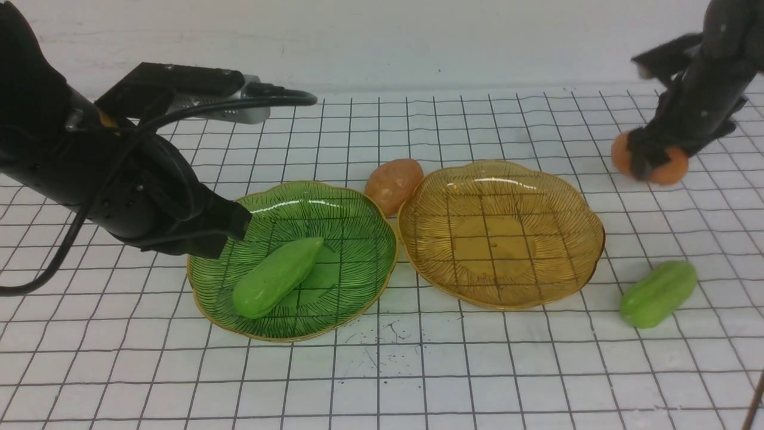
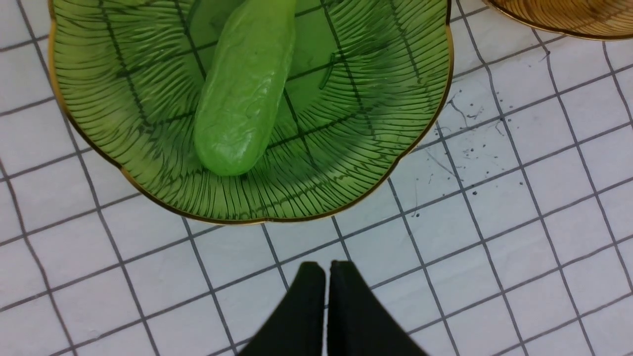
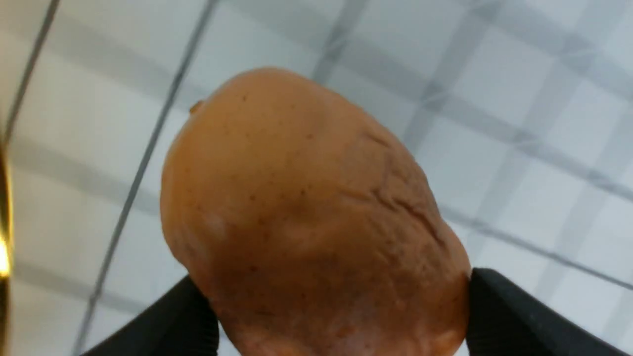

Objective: Put different types of vegetables on the plate.
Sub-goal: 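Put the potato onto the plate, then carry the green vegetable from the table to the plate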

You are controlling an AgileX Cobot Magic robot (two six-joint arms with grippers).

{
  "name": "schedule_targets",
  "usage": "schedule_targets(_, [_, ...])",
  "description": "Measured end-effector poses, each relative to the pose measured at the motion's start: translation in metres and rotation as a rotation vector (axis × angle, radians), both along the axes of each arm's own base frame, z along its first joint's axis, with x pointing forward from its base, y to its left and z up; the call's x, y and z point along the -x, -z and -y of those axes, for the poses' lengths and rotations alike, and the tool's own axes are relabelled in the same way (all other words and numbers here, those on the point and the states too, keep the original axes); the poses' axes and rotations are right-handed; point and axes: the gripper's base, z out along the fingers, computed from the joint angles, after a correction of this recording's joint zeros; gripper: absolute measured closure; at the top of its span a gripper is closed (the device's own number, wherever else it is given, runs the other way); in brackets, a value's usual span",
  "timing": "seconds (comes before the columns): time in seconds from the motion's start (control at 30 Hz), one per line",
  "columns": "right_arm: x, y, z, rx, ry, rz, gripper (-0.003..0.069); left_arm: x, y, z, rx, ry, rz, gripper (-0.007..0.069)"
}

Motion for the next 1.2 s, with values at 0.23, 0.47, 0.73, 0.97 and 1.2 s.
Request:
schedule_targets(0.23, [0.033, -0.091, -0.027, -0.421, 0.217, 0.156, 0.0071, 0.0, 0.0, 0.0, 0.0, 0.0, 0.0, 0.0632])
schedule_targets(0.47, [0.051, -0.049, -0.101, -0.5, 0.116, -0.055, 0.0072, 0.0, 0.0, 0.0, 0.0, 0.0, 0.0, 0.0632])
schedule_targets(0.73, [0.053, 0.019, -0.16, -0.385, 0.093, -0.222, 0.0033, -0.002, -0.001, 0.0, 0.004, -0.003, 0.019, 0.0632])
schedule_targets(0.97, [0.058, 0.01, -0.169, -0.39, 0.099, -0.208, -0.0032, 0.001, 0.0, 0.0, -0.005, 0.002, -0.008, 0.0632])
schedule_targets(1.2, [0.085, -0.06, -0.133, -0.278, 0.087, -0.028, -0.0022, 0.008, 0.004, -0.005, -0.071, 0.018, -0.087, 0.0632])
